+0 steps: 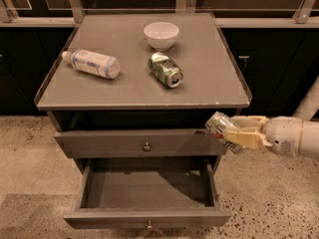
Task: Pick 7up can from middle drawer and place on counter
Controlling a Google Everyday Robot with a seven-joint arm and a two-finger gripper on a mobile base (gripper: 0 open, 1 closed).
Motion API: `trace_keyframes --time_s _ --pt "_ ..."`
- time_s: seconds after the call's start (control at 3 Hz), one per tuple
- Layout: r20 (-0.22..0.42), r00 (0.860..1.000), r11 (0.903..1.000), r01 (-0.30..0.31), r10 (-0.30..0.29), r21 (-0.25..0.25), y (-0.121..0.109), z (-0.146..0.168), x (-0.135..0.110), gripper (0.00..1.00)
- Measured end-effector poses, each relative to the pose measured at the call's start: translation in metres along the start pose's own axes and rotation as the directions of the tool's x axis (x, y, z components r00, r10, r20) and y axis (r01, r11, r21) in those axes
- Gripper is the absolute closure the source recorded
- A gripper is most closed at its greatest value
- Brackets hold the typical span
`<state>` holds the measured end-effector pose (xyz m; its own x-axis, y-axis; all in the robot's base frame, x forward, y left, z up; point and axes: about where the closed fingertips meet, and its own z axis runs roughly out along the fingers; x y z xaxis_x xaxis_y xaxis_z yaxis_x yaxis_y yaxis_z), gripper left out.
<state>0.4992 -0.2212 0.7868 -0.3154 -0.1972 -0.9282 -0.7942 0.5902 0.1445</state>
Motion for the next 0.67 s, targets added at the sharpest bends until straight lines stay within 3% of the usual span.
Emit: trace_keyframes --time_s 0.33,0.67 --pt "-0.014 0.998 0.9980 0.058 -0.058 0.024 -0.002 -0.009 -0.021 1.00" --pt "-0.065 0.981 0.9824 0.185 -0.183 0.025 -0.001 -0.017 -0.069 1.00"
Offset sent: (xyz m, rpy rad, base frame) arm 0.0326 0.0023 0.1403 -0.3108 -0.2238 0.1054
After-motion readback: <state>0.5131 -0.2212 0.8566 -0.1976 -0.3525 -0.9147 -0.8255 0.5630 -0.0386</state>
